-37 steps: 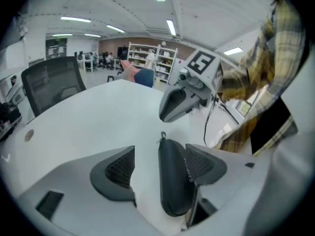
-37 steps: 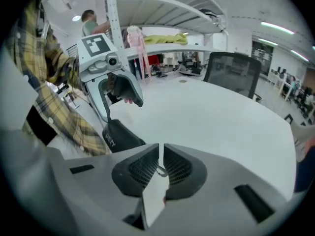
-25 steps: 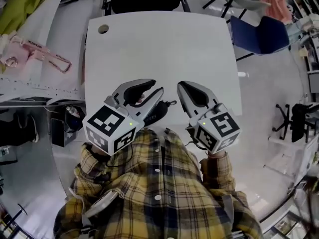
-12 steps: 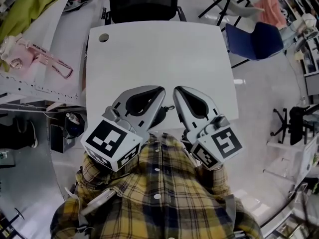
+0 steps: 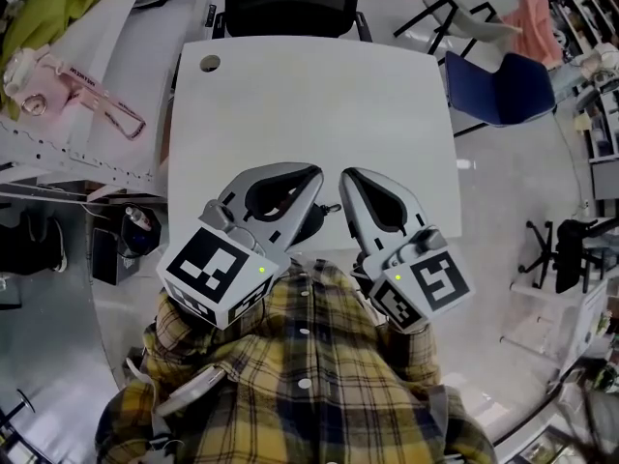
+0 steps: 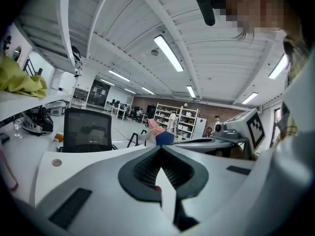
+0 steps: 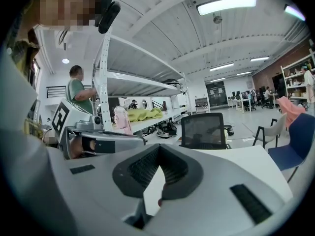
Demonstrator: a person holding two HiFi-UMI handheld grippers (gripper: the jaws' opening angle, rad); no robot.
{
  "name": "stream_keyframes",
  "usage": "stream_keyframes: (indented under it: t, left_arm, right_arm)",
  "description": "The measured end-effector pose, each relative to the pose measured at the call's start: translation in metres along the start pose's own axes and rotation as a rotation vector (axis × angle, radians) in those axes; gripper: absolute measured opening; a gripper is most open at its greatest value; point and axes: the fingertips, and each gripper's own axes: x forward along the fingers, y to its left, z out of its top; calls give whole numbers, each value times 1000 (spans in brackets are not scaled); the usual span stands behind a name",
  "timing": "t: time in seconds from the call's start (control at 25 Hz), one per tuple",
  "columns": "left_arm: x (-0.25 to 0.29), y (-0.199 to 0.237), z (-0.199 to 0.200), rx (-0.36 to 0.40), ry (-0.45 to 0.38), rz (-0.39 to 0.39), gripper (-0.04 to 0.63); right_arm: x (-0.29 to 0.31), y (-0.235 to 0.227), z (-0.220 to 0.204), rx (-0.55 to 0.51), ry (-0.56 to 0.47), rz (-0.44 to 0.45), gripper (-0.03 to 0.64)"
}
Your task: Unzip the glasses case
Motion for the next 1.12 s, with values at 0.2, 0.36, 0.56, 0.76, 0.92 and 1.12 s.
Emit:
stream_keyframes:
  t: [0.2, 0.36, 0.56, 0.76, 0.92, 1.12]
  left_arm:
    - [1, 6, -1, 15, 14, 12, 8]
    - [2, 12, -3, 28, 37, 19, 7]
    - [6, 12, -2, 39, 50, 20, 8]
    - [11, 9, 6, 95, 45, 7, 8]
    - [15, 8, 14, 162, 41, -1, 7]
    - [18, 4, 17, 249, 44, -20, 8]
  right_arm:
    - [4, 1, -6, 12, 28, 11, -2]
    - [6, 2, -8, 11, 32, 14, -2]
    - [4, -1, -6, 11, 31, 13, -2]
    - [3, -2, -6, 9, 46, 16, -2]
    - [2, -3, -8, -2, 54, 16, -2]
    - [5, 1, -11, -19, 63, 21, -2]
